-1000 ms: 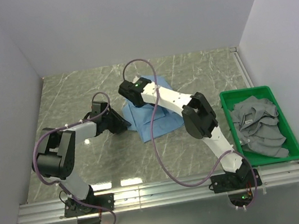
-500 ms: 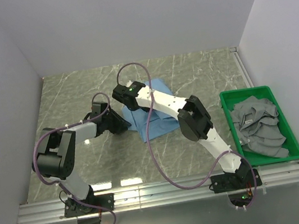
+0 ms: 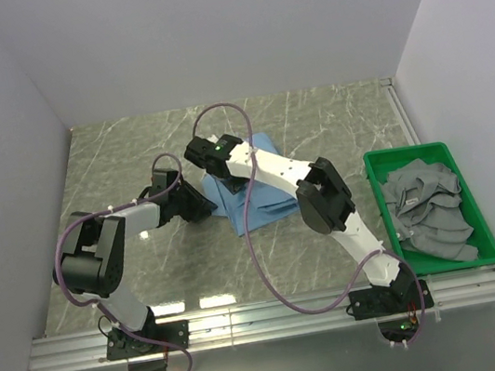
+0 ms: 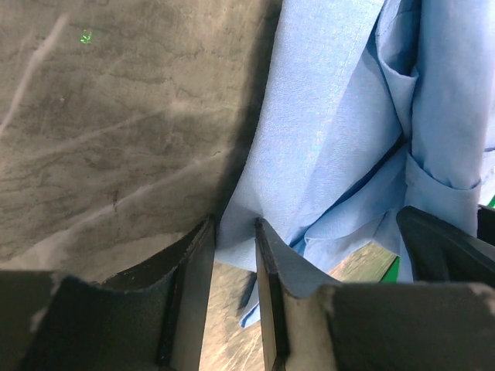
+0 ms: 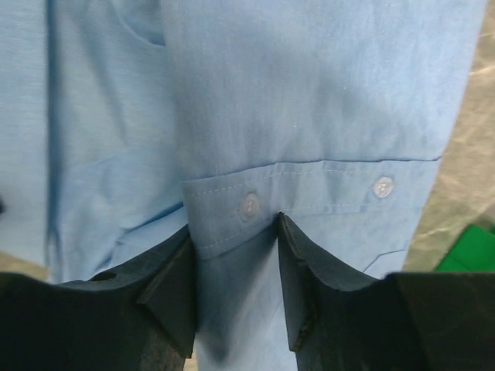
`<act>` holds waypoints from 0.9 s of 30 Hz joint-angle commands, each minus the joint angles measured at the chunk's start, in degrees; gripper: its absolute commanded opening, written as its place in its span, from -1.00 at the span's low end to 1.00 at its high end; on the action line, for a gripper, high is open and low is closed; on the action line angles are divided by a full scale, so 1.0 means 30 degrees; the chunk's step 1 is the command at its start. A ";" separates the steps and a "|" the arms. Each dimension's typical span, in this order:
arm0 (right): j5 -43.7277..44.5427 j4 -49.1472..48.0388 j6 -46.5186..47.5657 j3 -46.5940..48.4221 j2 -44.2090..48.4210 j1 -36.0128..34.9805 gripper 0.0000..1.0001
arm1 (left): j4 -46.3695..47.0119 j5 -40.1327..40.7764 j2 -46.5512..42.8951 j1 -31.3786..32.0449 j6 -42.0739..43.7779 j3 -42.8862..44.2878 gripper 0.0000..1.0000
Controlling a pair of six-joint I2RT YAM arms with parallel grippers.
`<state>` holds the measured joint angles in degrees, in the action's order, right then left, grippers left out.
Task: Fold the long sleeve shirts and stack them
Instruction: Fold the shirt
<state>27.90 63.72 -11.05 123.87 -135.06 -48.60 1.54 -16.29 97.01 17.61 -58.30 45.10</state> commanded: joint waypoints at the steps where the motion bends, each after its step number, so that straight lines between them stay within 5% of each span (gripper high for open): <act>1: -0.0745 -0.1084 -0.1062 -0.0392 0.1486 -0.0148 -0.17 | 0.0277 -0.0076 0.0065 0.0166 -0.0194 -0.0268 -0.33; 7: -0.0425 -0.2139 -0.1824 -0.0949 0.2071 -0.0119 -1.00 | 0.0219 -0.0164 0.0211 0.0167 -0.0165 -0.0181 -0.58; 27: -0.2414 -0.6210 -0.4255 -0.4727 0.3041 -0.0089 -0.99 | -0.0045 -0.0018 0.0271 0.0196 -0.0107 -0.0005 -0.71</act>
<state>22.65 49.56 -21.30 111.42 -129.12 -48.60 1.39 -16.29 97.49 17.74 -58.39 44.88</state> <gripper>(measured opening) 0.033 0.147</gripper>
